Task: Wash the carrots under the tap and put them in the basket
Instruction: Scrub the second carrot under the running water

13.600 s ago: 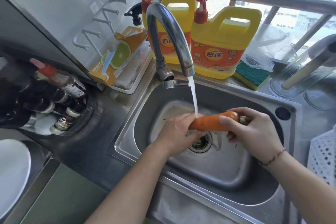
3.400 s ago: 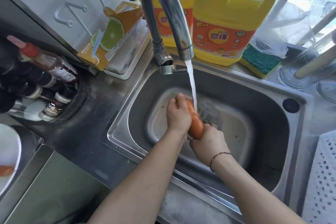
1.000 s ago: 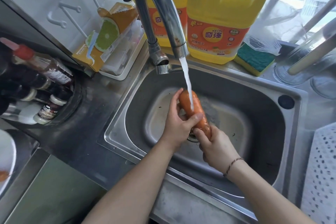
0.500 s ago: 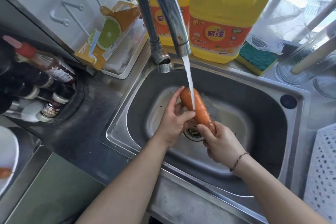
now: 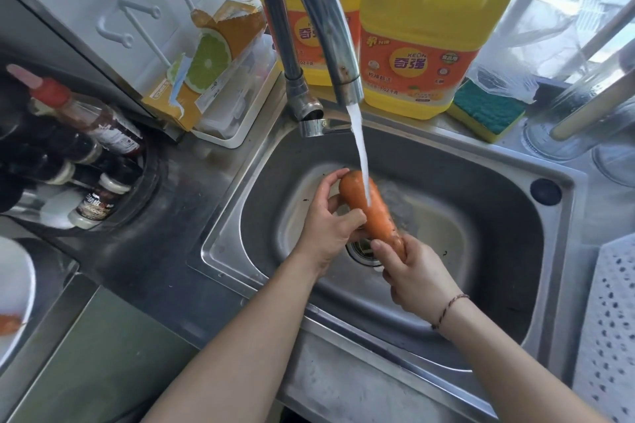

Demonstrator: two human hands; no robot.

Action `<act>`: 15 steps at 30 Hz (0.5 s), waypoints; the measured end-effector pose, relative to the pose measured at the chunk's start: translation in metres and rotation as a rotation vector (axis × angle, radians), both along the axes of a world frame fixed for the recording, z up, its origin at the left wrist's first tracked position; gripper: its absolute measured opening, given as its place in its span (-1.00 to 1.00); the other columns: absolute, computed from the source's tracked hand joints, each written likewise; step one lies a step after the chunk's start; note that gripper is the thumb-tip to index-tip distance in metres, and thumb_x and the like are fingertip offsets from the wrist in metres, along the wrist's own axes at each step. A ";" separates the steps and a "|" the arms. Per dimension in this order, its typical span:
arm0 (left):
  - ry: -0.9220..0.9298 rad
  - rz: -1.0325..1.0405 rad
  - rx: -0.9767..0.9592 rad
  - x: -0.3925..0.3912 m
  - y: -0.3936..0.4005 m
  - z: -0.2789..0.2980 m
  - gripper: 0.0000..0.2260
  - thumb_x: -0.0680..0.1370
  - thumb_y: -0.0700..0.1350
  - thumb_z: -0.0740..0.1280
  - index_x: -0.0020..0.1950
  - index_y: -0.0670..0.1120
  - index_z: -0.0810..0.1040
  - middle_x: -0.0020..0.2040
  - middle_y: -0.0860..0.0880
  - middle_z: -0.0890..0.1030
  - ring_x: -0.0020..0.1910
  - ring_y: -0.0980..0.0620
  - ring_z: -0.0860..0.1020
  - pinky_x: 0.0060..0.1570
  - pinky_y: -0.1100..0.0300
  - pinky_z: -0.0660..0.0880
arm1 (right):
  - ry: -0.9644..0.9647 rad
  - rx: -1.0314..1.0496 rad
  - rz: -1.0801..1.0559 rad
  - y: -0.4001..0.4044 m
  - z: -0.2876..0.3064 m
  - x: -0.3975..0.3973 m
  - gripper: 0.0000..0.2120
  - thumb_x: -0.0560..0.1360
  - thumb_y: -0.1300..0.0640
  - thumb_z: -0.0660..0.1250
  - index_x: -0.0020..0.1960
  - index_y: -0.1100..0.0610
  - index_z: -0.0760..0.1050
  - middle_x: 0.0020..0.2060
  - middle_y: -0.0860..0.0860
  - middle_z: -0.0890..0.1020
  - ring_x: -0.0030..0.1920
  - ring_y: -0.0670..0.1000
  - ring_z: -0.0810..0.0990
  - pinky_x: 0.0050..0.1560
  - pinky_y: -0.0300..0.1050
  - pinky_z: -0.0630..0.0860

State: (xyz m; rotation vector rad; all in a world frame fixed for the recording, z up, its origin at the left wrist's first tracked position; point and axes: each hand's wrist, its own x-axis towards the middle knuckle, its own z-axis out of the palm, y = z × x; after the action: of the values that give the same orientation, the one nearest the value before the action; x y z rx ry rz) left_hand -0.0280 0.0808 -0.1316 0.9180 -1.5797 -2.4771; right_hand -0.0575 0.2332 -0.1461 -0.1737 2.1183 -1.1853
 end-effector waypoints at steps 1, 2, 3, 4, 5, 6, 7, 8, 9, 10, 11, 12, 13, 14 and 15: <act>-0.001 -0.002 -0.001 0.000 0.000 0.001 -0.46 0.52 -0.45 0.28 0.25 0.17 0.41 0.14 -0.09 0.55 0.04 -0.04 0.58 -0.15 0.02 0.64 | 0.005 0.001 0.000 -0.001 -0.001 0.000 -0.53 0.39 -0.34 0.27 -0.13 0.09 0.46 -0.43 -0.03 0.52 -0.45 0.03 0.41 -0.32 -0.04 0.38; -0.006 0.002 -0.006 -0.001 0.001 0.001 -0.46 0.50 -0.42 0.32 0.24 0.18 0.41 0.13 -0.09 0.55 0.04 -0.04 0.58 -0.13 -0.01 0.65 | 0.030 0.020 0.016 -0.001 0.000 0.001 -0.59 0.46 -0.28 0.30 -0.14 0.09 0.46 -0.40 -0.01 0.54 -0.43 0.04 0.44 -0.31 -0.05 0.39; -0.010 0.008 -0.011 -0.001 0.001 0.002 -0.46 0.47 -0.38 0.38 0.23 0.18 0.41 0.12 -0.08 0.56 0.03 -0.03 0.58 -0.10 -0.04 0.65 | 0.060 0.046 0.035 -0.001 0.000 0.001 -0.66 0.51 -0.21 0.30 -0.13 0.08 0.46 -0.37 0.01 0.57 -0.42 0.05 0.46 -0.31 -0.07 0.40; -0.013 0.015 -0.013 -0.002 0.001 0.001 -0.46 0.43 -0.33 0.41 0.23 0.19 0.41 0.12 -0.08 0.56 0.02 -0.03 0.59 -0.08 -0.06 0.65 | 0.084 0.058 0.044 -0.001 -0.001 0.001 -0.69 0.53 -0.18 0.30 -0.11 0.07 0.47 -0.35 0.03 0.59 -0.41 0.05 0.48 -0.31 -0.09 0.41; -0.014 0.013 -0.010 -0.002 0.001 0.001 -0.47 0.41 -0.31 0.40 0.23 0.19 0.42 0.12 -0.09 0.56 0.02 -0.04 0.58 -0.07 -0.06 0.65 | 0.090 0.058 0.044 0.000 -0.001 0.001 -0.70 0.53 -0.17 0.29 -0.10 0.07 0.48 -0.34 0.04 0.60 -0.41 0.05 0.49 -0.32 -0.10 0.42; -0.013 0.006 -0.004 -0.003 0.000 0.000 -0.47 0.43 -0.33 0.38 0.23 0.18 0.42 0.13 -0.11 0.56 0.03 -0.05 0.58 -0.08 -0.04 0.65 | 0.083 0.048 0.040 0.001 -0.002 0.000 -0.69 0.53 -0.18 0.29 -0.09 0.07 0.49 -0.34 0.03 0.59 -0.42 0.04 0.49 -0.32 -0.10 0.43; -0.010 -0.002 -0.001 -0.003 0.000 0.000 -0.47 0.45 -0.35 0.36 0.24 0.18 0.42 0.15 -0.12 0.55 0.04 -0.06 0.58 -0.10 -0.02 0.65 | 0.074 0.038 0.038 0.001 -0.002 -0.001 -0.69 0.53 -0.19 0.29 -0.09 0.07 0.49 -0.35 0.03 0.59 -0.43 0.04 0.48 -0.32 -0.10 0.43; -0.008 -0.005 0.000 -0.003 0.000 0.000 -0.47 0.44 -0.35 0.36 0.24 0.19 0.42 0.16 -0.13 0.54 0.04 -0.06 0.58 -0.11 -0.01 0.64 | 0.070 0.036 0.040 0.001 -0.001 -0.001 -0.68 0.53 -0.19 0.29 -0.09 0.07 0.49 -0.35 0.03 0.59 -0.43 0.05 0.48 -0.32 -0.10 0.43; -0.008 -0.003 -0.006 -0.003 0.000 0.000 -0.47 0.42 -0.32 0.38 0.23 0.19 0.43 0.15 -0.12 0.55 0.05 -0.06 0.58 -0.10 -0.02 0.64 | 0.075 0.046 0.043 0.001 -0.001 -0.001 -0.68 0.53 -0.20 0.29 -0.09 0.07 0.49 -0.34 0.03 0.59 -0.42 0.05 0.49 -0.32 -0.11 0.42; -0.012 0.004 -0.017 -0.004 0.001 0.000 -0.47 0.41 -0.30 0.39 0.23 0.20 0.43 0.15 -0.11 0.55 0.05 -0.06 0.58 -0.09 -0.05 0.65 | 0.088 0.061 0.048 0.000 0.000 0.000 -0.69 0.54 -0.19 0.28 -0.09 0.07 0.48 -0.33 0.04 0.60 -0.41 0.04 0.50 -0.32 -0.12 0.42; -0.014 0.005 -0.027 -0.004 0.001 0.000 -0.47 0.42 -0.31 0.41 0.22 0.21 0.42 0.15 -0.11 0.55 0.04 -0.06 0.59 -0.06 -0.07 0.65 | 0.102 0.073 0.052 0.000 0.001 0.000 -0.69 0.54 -0.19 0.28 -0.09 0.07 0.48 -0.32 0.04 0.61 -0.41 0.04 0.50 -0.33 -0.14 0.42; -0.018 0.003 -0.027 -0.005 0.001 0.001 -0.47 0.44 -0.34 0.40 0.22 0.21 0.42 0.16 -0.13 0.55 0.04 -0.06 0.59 -0.05 -0.08 0.65 | 0.105 0.075 0.049 -0.001 0.002 0.000 -0.69 0.54 -0.19 0.28 -0.09 0.07 0.48 -0.32 0.04 0.60 -0.41 0.04 0.50 -0.33 -0.13 0.42; -0.016 -0.005 -0.019 -0.006 0.001 0.001 -0.46 0.44 -0.35 0.38 0.22 0.21 0.42 0.18 -0.15 0.54 0.04 -0.06 0.59 -0.07 -0.06 0.65 | 0.093 0.065 0.038 -0.001 0.002 -0.001 -0.69 0.54 -0.19 0.28 -0.09 0.07 0.48 -0.33 0.04 0.60 -0.42 0.04 0.49 -0.33 -0.11 0.42; -0.012 -0.016 -0.008 -0.006 0.000 0.000 -0.46 0.42 -0.34 0.38 0.22 0.21 0.42 0.20 -0.16 0.53 0.05 -0.07 0.60 -0.09 -0.04 0.65 | 0.075 0.050 0.027 -0.001 0.002 -0.001 -0.69 0.54 -0.19 0.29 -0.10 0.07 0.48 -0.34 0.03 0.58 -0.42 0.04 0.47 -0.33 -0.08 0.42; -0.010 -0.026 -0.001 -0.005 -0.001 0.000 -0.45 0.39 -0.31 0.38 0.23 0.22 0.43 0.22 -0.17 0.53 0.08 -0.09 0.60 -0.10 -0.03 0.64 | 0.063 0.043 0.021 0.000 0.001 -0.002 -0.69 0.54 -0.18 0.29 -0.11 0.07 0.48 -0.35 0.03 0.57 -0.42 0.05 0.47 -0.32 -0.06 0.42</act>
State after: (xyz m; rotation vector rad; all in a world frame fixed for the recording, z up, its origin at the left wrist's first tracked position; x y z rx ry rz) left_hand -0.0334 0.0803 -0.1316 0.9166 -1.6058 -2.4921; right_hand -0.0594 0.2330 -0.1446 -0.2158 2.1890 -1.1351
